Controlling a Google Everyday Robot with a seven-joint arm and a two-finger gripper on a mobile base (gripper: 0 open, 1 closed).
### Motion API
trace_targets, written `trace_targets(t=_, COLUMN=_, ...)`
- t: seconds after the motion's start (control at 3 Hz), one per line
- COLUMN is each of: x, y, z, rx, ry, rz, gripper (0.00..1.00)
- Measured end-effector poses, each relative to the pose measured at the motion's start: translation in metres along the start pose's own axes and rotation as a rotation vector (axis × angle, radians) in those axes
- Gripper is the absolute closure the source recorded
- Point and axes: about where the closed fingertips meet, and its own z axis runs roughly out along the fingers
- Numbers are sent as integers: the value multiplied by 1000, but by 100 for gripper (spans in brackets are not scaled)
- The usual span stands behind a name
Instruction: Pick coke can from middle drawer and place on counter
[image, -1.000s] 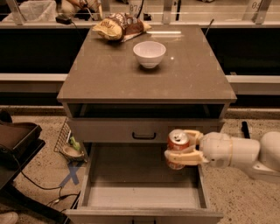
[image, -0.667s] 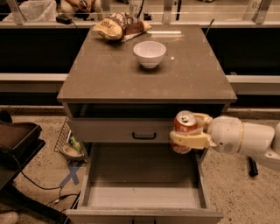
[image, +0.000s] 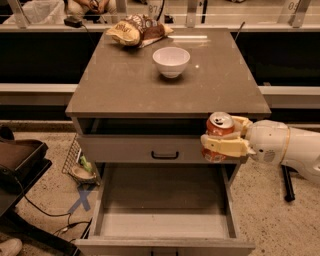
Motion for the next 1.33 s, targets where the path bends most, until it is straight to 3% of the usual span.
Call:
trace_targets(t=0.33, x=-10, y=-9, z=3, rx=-2, ry=-11, rz=1, gripper=100)
trace_targets(t=1.0, x=-65, y=-75, z=1, rx=25, ry=-62, rz=32, gripper=100)
trace_targets(t=1.33, x=-91, y=-99, z=18, rx=15, ry=-98, rz=22, gripper=100)
